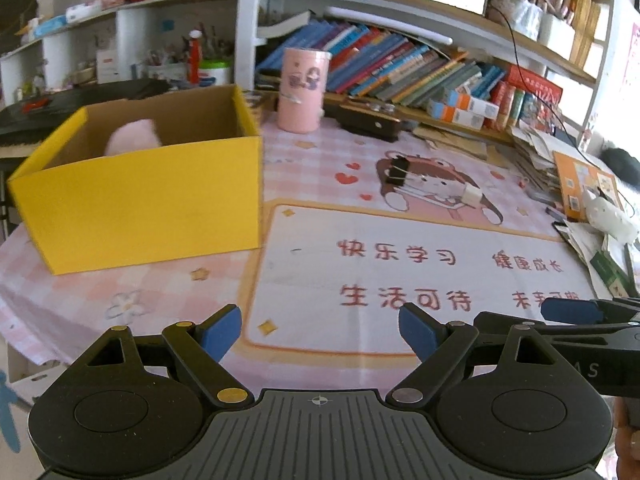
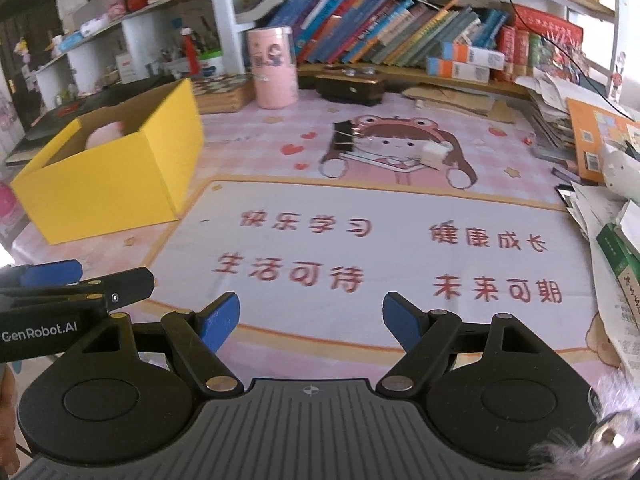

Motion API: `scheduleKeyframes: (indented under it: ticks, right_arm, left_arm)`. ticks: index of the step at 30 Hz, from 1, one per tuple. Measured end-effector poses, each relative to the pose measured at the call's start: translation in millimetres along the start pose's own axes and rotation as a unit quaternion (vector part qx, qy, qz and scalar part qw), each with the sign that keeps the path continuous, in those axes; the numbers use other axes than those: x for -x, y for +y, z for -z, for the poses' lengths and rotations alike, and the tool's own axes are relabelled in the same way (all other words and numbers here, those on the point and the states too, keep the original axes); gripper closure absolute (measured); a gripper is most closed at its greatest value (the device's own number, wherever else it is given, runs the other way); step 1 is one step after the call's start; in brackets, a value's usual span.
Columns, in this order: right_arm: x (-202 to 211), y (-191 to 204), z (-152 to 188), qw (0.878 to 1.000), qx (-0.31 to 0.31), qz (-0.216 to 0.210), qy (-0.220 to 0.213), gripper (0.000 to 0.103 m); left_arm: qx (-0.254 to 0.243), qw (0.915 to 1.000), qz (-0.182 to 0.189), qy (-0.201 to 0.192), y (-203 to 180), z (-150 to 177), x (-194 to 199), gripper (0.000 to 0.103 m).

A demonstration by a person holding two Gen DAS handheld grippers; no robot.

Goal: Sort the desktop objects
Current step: 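Move both tools toward the black binder clip and white charger plug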

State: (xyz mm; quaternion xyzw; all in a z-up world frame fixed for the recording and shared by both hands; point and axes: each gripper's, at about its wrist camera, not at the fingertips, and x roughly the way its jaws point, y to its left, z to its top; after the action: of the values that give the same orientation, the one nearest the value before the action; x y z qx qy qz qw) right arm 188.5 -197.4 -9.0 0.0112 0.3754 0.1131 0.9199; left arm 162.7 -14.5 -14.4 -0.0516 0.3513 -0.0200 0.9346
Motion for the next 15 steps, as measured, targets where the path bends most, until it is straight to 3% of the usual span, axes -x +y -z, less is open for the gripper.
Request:
scheduleKeyframes:
  ticks: [15]
  right_arm:
    - [-37.3,-71.8,-34.0,1.0,-0.006,0.001,0.024,0.025]
  left_arm:
    - [0.0,0.9997,-0.003,0.022,-57.2,-30.0,-58.3,0.015]
